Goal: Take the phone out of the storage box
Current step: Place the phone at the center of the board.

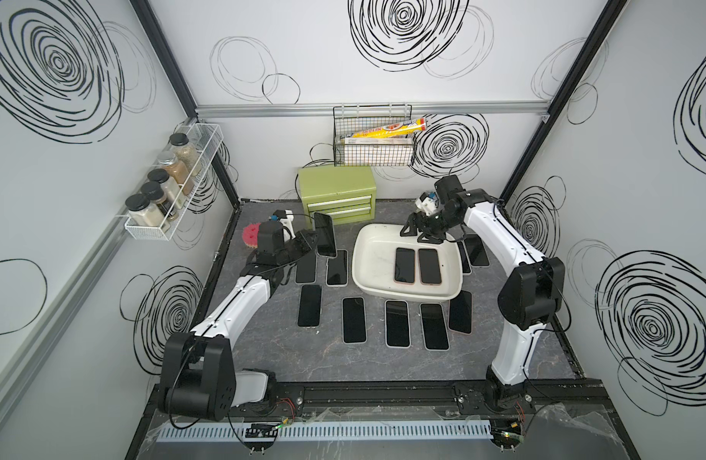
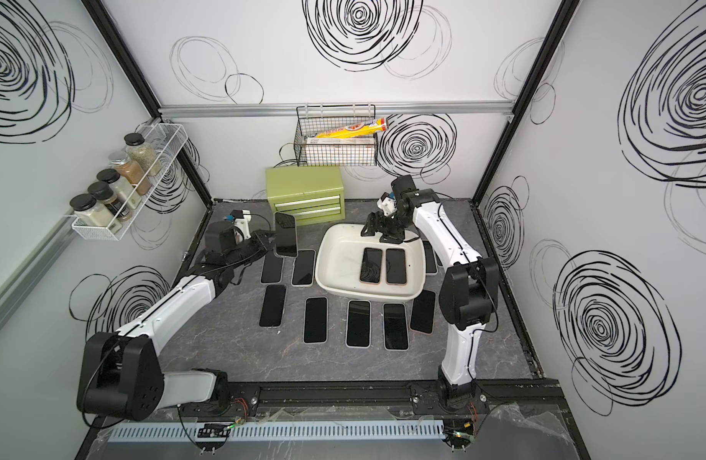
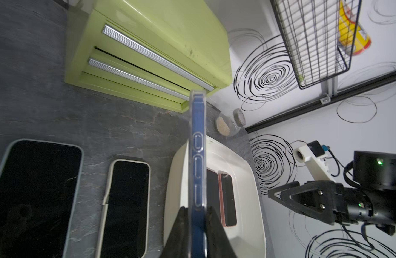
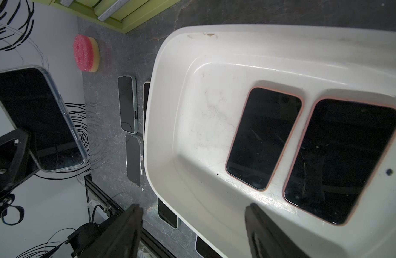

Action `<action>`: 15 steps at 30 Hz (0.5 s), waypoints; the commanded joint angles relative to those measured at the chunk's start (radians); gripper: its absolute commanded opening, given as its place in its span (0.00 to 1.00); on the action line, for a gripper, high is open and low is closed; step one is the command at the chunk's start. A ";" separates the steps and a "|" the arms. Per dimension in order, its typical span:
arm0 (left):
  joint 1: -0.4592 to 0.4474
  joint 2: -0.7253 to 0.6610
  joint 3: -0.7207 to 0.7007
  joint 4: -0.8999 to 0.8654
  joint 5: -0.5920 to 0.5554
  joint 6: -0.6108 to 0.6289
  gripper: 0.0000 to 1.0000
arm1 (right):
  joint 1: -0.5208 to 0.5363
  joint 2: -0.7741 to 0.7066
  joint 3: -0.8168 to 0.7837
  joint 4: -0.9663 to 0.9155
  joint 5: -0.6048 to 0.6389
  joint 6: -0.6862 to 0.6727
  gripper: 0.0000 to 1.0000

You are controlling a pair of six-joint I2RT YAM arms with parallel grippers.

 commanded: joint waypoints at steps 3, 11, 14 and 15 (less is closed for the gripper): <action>0.069 -0.047 -0.028 -0.003 0.018 0.075 0.00 | 0.001 0.007 -0.007 -0.001 -0.022 -0.024 0.76; 0.179 -0.037 -0.056 -0.110 -0.020 0.208 0.00 | 0.002 0.016 -0.044 0.011 -0.046 -0.047 0.75; 0.213 -0.023 -0.053 -0.131 -0.032 0.235 0.00 | 0.002 0.024 -0.046 0.013 -0.050 -0.056 0.75; 0.221 -0.015 -0.043 -0.147 -0.039 0.253 0.00 | 0.002 0.028 -0.046 0.012 -0.055 -0.059 0.74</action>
